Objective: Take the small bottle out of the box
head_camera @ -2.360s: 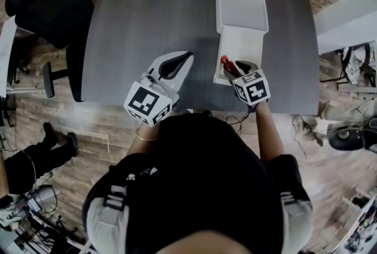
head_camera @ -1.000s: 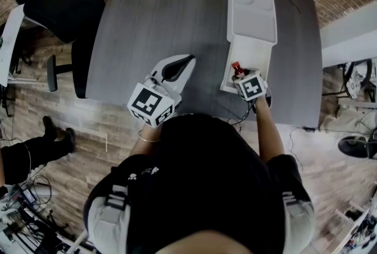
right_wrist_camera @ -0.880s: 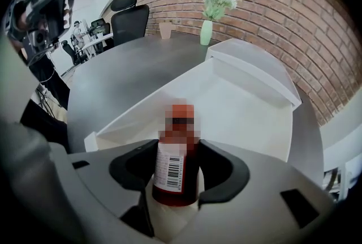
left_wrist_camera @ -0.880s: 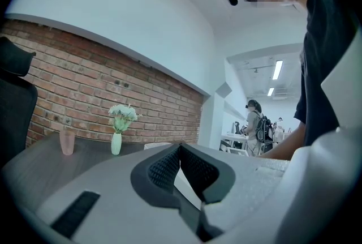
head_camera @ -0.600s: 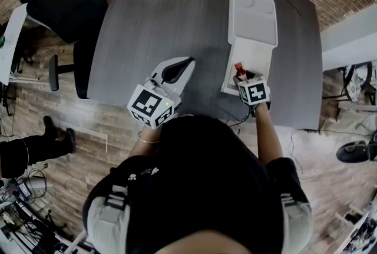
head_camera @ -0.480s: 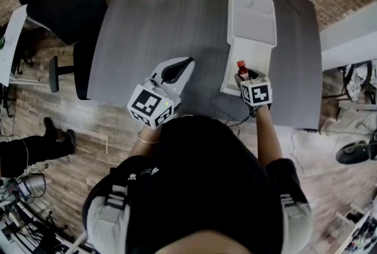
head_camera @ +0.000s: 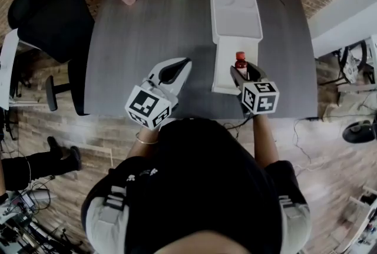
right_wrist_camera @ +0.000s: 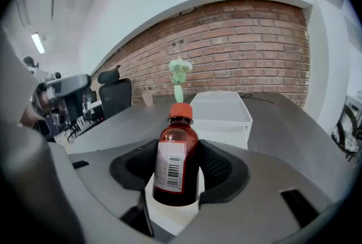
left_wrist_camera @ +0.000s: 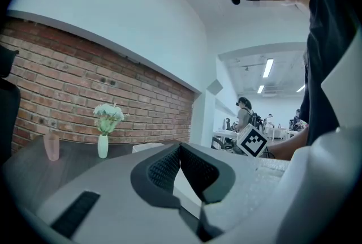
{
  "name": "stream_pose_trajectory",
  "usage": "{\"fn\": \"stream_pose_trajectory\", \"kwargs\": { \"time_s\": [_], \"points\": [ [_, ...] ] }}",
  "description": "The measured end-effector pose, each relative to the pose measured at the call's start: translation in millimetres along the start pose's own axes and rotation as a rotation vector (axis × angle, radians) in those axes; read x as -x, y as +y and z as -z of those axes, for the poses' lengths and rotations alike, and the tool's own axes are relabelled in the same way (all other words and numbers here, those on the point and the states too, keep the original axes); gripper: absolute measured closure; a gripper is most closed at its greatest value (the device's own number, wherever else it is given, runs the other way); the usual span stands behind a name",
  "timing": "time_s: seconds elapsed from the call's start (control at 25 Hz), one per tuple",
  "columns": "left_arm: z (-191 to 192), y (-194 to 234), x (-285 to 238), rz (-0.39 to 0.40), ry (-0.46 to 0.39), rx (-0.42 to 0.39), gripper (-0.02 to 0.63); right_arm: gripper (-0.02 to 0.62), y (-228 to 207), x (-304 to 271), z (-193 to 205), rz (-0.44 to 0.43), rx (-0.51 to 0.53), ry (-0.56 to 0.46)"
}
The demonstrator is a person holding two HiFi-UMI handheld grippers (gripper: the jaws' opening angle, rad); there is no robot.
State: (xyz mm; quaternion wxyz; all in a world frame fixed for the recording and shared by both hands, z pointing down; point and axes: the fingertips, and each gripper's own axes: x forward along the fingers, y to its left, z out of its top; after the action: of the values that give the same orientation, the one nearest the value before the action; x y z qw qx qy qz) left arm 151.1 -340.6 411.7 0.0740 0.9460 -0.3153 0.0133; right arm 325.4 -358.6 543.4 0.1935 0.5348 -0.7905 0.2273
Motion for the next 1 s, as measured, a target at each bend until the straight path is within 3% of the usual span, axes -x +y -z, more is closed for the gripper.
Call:
{"fn": "stream_pose_trajectory", "kwargs": {
  "time_s": [0.6,1.0],
  "points": [
    [-4.6,-33.9,-44.0,0.144,0.03,-0.036,0.603,0.373,3.7,75.6,-67.9,0.045,-0.022,-0.275],
    [-8.4,-40.5,-51.4,0.171,0.029,-0.037,0.603,0.373,6.3,91.6,-81.5,0.051,-0.016,-0.324]
  ]
}}
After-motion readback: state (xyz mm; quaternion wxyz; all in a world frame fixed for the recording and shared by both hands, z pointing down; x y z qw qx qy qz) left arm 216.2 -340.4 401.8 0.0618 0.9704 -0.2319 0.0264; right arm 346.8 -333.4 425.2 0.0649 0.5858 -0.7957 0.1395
